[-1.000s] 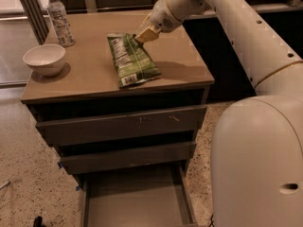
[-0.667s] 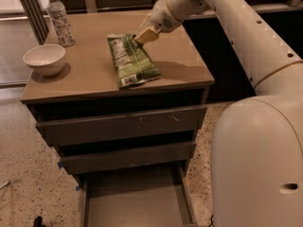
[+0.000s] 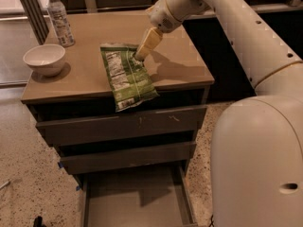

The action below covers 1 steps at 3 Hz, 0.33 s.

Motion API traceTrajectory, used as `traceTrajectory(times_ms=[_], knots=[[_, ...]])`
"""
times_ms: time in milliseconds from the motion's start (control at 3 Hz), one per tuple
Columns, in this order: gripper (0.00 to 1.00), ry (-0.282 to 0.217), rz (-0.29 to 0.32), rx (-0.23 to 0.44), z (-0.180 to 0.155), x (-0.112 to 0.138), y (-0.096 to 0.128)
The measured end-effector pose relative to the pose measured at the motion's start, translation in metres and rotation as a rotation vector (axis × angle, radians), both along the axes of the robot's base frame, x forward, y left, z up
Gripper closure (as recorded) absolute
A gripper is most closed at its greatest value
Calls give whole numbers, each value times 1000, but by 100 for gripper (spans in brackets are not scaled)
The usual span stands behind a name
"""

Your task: Pick green jalapeno chip bag from bottom drawer and place on counter

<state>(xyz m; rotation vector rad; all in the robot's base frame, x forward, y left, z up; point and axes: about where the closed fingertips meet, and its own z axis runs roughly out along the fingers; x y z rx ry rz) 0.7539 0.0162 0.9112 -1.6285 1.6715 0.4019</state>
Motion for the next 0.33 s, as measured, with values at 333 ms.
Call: traceTrajectory(times_ms=[333], knots=[[0,0,0,0,0,0,0]])
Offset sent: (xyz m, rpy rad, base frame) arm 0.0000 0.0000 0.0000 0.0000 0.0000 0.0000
